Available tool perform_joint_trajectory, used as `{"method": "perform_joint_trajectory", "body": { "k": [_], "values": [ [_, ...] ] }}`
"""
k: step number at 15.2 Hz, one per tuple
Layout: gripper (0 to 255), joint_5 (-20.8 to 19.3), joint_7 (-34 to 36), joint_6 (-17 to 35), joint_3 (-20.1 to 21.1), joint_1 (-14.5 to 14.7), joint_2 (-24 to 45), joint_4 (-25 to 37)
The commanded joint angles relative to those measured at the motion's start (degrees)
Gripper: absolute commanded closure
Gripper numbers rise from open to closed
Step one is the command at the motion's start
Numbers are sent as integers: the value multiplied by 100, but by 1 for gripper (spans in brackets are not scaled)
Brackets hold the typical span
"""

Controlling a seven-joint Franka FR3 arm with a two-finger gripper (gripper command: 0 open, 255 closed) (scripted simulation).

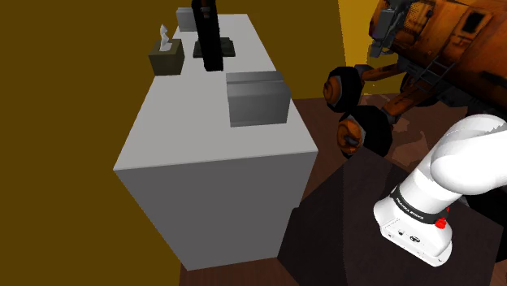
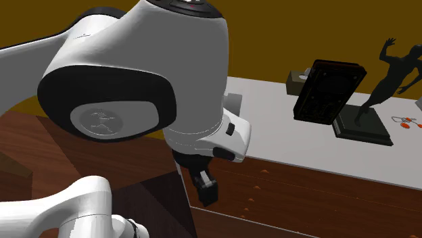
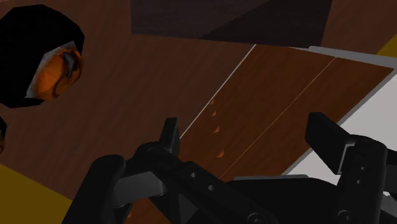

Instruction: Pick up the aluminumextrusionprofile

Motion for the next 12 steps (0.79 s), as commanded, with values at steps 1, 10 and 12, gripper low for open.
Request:
{"method": "perform_joint_trajectory", "body": {
  "k": [1,10,12],
  "values": [
    [0,0,0,0,0,0,0,0],
    [0,542,-77,588,629,682,1025,452],
    [0,637,-99,697,771,821,1262,591]
  ]
}}
